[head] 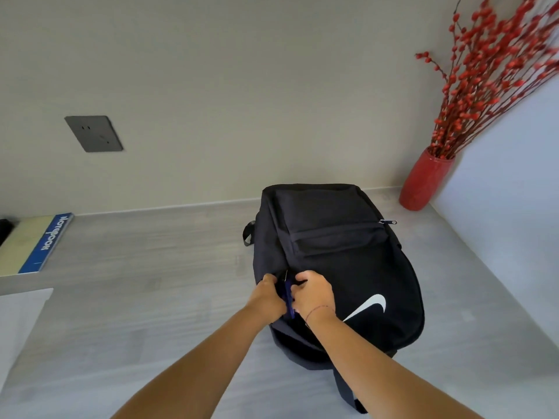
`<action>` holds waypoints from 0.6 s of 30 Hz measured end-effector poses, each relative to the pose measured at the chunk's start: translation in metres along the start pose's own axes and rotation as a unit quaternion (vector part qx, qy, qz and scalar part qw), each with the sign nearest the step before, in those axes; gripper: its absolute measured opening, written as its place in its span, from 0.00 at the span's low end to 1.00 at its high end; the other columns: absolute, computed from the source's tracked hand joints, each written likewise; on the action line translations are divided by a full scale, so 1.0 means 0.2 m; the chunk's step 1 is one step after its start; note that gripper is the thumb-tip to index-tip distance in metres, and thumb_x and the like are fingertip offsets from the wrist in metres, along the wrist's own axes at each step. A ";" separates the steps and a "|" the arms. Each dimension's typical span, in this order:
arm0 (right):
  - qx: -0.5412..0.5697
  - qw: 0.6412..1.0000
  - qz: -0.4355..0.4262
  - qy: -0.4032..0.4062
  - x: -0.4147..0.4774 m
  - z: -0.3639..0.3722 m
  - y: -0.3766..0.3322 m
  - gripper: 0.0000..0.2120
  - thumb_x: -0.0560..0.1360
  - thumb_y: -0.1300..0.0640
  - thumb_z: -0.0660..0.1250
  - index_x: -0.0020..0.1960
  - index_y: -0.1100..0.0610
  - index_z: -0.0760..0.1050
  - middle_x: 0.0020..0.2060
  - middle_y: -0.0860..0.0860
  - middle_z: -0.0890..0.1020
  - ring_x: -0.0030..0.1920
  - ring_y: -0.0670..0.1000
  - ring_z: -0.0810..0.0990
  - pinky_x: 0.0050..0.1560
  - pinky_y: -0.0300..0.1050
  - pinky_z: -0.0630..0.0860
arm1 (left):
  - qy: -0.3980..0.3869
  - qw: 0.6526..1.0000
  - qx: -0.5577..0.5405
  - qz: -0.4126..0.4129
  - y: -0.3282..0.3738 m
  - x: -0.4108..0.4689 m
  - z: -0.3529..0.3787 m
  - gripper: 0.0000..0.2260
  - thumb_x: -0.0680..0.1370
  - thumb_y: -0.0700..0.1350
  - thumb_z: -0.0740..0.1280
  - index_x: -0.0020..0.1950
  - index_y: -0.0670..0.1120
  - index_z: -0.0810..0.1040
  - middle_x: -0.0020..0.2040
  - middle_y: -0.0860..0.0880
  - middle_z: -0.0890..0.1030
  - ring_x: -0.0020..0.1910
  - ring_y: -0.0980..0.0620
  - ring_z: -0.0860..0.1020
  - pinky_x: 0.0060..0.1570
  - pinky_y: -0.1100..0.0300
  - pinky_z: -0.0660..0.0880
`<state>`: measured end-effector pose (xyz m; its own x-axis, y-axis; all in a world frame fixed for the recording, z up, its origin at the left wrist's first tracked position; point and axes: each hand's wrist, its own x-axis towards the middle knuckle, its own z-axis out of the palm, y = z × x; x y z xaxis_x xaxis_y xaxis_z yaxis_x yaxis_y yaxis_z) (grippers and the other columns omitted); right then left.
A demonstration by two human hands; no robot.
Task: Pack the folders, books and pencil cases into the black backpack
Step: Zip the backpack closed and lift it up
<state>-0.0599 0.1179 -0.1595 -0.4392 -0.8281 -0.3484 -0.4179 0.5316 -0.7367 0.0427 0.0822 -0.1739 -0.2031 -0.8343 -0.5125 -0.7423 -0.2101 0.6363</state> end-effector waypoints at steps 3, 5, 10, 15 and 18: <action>-0.059 0.998 -0.004 0.002 -0.03 0.01 0.00 0.14 0.74 0.53 0.68 0.57 0.55 0.79 0.51 0.53 0.84 0.53 0.54 0.82 0.54 0.47 0.78 | 0.015 0.997 -0.077 0.012 -0.05 -0.01 -0.05 0.18 0.73 0.32 0.58 0.60 0.44 0.72 0.53 0.41 0.78 0.50 0.44 0.75 0.46 0.54 0.74; -0.080 0.997 -0.018 -0.002 -0.04 0.02 -0.01 0.13 0.74 0.47 0.66 0.48 0.56 0.81 0.45 0.53 0.85 0.48 0.53 0.82 0.49 0.44 0.78 | 0.004 0.995 -0.101 0.027 -0.06 -0.02 -0.08 0.18 0.72 0.31 0.56 0.58 0.45 0.74 0.52 0.40 0.79 0.50 0.44 0.76 0.47 0.54 0.74; -0.005 1.000 -0.010 0.021 -0.06 0.06 -0.10 0.20 0.72 0.39 0.64 0.35 0.55 0.76 0.33 0.50 0.81 0.38 0.51 0.80 0.39 0.44 0.75 | -0.041 0.993 -0.045 0.102 -0.04 -0.07 -0.10 0.26 0.73 0.31 0.57 0.69 0.48 0.67 0.56 0.43 0.79 0.53 0.47 0.77 0.45 0.61 0.74; -0.048 0.998 -0.011 0.038 -0.03 0.05 -0.17 0.14 0.73 0.45 0.65 0.38 0.55 0.77 0.38 0.53 0.83 0.42 0.53 0.82 0.41 0.44 0.76 | -0.068 0.988 -0.026 0.137 -0.07 -0.11 -0.11 0.31 0.74 0.32 0.60 0.74 0.52 0.61 0.53 0.50 0.77 0.47 0.53 0.74 0.32 0.71 0.69; 0.005 0.999 -0.034 0.006 -0.02 0.04 -0.15 0.11 0.76 0.52 0.65 0.37 0.56 0.76 0.37 0.54 0.83 0.39 0.53 0.81 0.49 0.50 0.80 | -0.098 0.981 -0.114 0.121 -0.10 -0.12 -0.15 0.26 0.74 0.34 0.64 0.69 0.53 0.68 0.51 0.55 0.76 0.48 0.55 0.75 0.39 0.71 0.71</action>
<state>-0.0391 0.1041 -0.1398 -0.4199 -0.8597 -0.2909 -0.4384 0.4728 -0.7644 0.0808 0.0918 -0.1569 -0.4914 -0.7639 -0.4183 -0.5002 -0.1456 0.8536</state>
